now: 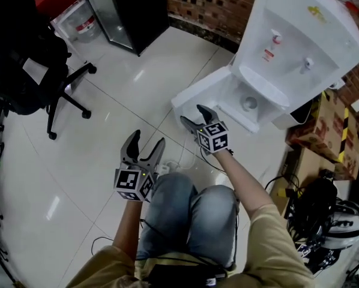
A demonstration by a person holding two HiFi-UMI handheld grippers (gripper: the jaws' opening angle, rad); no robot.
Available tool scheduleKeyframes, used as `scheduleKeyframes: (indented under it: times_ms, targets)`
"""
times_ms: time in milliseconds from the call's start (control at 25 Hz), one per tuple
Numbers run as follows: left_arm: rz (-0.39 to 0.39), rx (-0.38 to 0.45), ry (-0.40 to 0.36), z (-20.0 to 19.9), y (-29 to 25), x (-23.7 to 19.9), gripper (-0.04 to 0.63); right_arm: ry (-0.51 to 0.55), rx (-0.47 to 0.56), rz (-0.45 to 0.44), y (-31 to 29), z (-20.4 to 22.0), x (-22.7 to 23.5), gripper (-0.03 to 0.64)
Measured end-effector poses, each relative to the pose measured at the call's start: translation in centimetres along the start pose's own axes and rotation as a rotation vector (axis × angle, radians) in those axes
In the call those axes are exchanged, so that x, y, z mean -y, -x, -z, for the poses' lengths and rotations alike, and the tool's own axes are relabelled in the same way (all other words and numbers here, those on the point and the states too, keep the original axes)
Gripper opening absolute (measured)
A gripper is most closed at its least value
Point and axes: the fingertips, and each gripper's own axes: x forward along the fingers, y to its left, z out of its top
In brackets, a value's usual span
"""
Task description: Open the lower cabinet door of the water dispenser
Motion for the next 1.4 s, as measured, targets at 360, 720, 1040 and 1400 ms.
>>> scheduleKeyframes:
  times_ms: [360, 720, 1040, 1400]
  targets:
    - [0.362, -0.211, 0.014, -13.4, 1.9, 12.7, 0.331, -0.112, -0.198, 0.283, 23.5, -4.6, 0.4, 0.370]
    - [0.582, -0.243, -0.176, -34.8, 11.9, 21.8, 0.331, -0.203, -0.009, 0.591, 47.8, -27.2, -11.3, 0.370]
    - [0.656, -0.064, -0.166, -50.6, 20.1, 25.8, 0.331, -0.107, 0.321, 0.793, 61.2, -45.5, -23.4, 0.368]
    - [0.580, 0.113, -0.195, -57.4, 25.7, 29.9, 0.331, 0.020, 0.517, 0.768, 67.9, -53.9, -30.7, 0.360]
